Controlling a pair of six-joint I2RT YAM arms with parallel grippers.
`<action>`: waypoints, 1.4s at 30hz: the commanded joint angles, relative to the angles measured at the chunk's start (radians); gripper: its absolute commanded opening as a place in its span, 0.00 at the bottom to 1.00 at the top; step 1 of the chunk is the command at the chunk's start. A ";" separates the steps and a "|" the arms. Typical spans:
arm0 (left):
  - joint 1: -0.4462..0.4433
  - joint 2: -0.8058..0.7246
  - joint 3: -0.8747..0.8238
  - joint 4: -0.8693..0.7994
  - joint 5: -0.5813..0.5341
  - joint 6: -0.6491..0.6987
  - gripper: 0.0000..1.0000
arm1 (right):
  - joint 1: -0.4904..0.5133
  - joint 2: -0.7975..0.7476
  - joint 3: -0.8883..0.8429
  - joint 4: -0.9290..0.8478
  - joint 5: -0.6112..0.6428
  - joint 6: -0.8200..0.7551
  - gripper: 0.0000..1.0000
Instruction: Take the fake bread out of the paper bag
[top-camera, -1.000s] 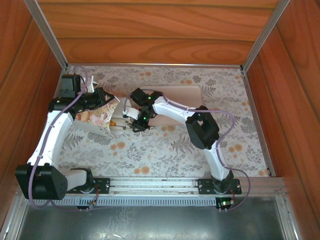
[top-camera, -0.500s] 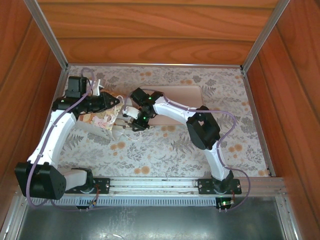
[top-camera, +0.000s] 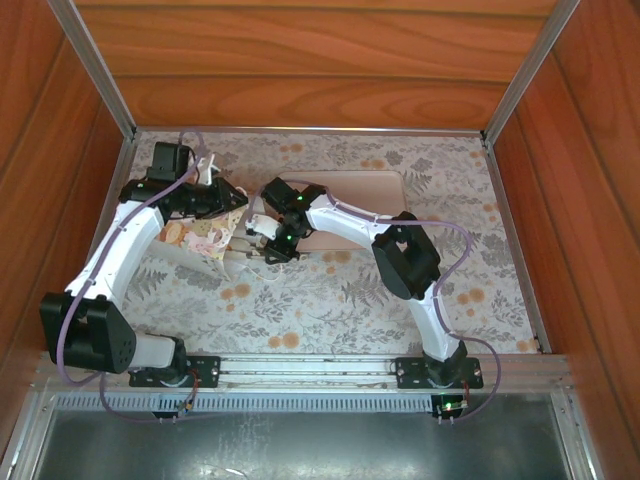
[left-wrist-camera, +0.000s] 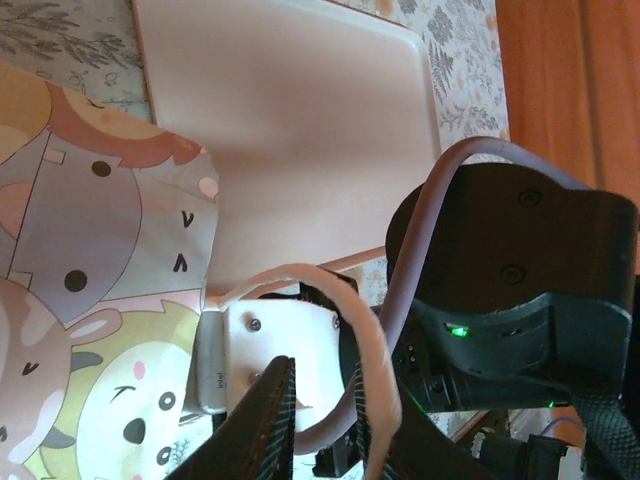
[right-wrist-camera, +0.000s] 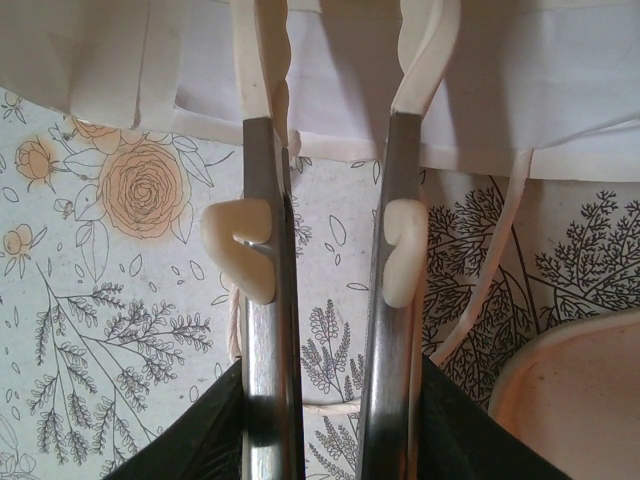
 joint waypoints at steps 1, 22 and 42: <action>-0.006 0.017 0.045 -0.018 -0.001 -0.001 0.11 | 0.008 -0.032 -0.007 0.016 0.006 0.023 0.39; -0.005 -0.065 0.051 -0.020 -0.046 -0.024 0.00 | 0.034 0.040 0.105 -0.066 0.038 -0.043 0.47; -0.005 -0.098 0.101 0.005 -0.149 -0.048 0.00 | 0.035 -0.298 -0.177 -0.039 0.179 0.150 0.39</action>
